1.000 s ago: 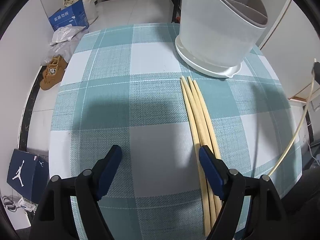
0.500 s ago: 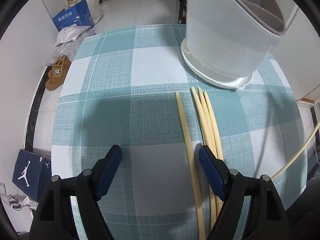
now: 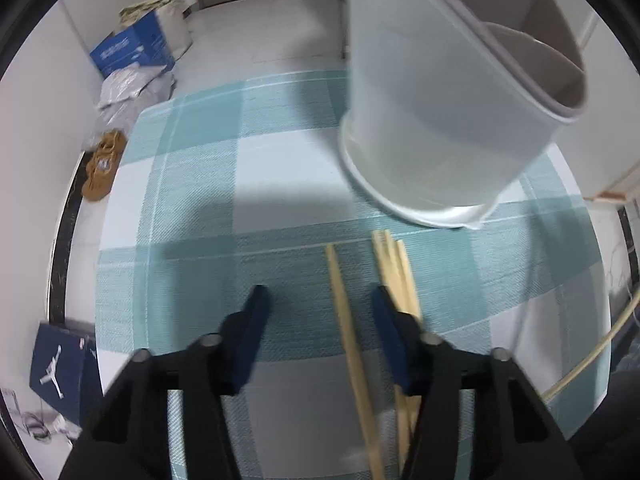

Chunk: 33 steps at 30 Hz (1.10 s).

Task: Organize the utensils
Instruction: 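Grasp a chopstick with the left tool while the right tool holds its chopstick, then lift both held chopsticks upright and carry them above the white holder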

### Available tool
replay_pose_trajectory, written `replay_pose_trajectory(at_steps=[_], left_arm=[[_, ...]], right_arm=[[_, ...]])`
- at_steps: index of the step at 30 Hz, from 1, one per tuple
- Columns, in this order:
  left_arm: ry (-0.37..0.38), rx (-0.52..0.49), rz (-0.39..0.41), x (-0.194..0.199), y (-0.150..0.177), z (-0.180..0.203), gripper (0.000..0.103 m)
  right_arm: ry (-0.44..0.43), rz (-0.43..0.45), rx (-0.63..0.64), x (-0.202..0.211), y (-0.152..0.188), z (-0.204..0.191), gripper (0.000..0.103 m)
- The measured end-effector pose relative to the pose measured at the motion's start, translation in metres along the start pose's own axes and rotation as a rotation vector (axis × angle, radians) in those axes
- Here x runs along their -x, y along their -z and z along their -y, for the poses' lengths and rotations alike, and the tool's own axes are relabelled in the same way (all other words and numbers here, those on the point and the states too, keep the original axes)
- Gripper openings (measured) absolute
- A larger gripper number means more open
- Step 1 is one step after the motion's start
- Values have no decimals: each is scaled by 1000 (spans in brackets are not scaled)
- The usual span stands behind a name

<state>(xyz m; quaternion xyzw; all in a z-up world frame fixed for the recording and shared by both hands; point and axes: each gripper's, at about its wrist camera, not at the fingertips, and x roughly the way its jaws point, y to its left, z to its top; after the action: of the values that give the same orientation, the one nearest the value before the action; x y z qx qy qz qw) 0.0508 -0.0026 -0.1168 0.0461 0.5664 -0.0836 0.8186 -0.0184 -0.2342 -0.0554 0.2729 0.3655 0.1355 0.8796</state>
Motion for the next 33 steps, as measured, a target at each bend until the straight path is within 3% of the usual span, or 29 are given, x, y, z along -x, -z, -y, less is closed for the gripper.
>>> replay_pose_trajectory(at_steps=[3,4,8,12,14,20,24,29,33], left_arm=[[20,-46,1,1,-1,11,5],[22,-64,3,1,-1,14,4],[29,-45,14,1,-3,10,2],[52,47,48,8,-7,-7,2],[35,95,101,18,-7,-16,2],[105,193,301,70,9,-40,2],[141,188,394,95,19,-38,2],[142,150,451,116,32,-20,2],[155,146,484,125,30,-33,2]], right_arm=[[4,-6,-7,-2,-1,2,4],[5,-8,-9,-3,-2,3,4],[8,-14,-14,-5,-3,3,4],[11,0,-2,-3,-3,0,4],[12,8,7,-2,-3,-2,4],[8,22,31,2,4,-8,4],[3,39,66,6,7,-16,4],[3,67,134,11,13,-31,4],[10,91,222,16,21,-49,4]])
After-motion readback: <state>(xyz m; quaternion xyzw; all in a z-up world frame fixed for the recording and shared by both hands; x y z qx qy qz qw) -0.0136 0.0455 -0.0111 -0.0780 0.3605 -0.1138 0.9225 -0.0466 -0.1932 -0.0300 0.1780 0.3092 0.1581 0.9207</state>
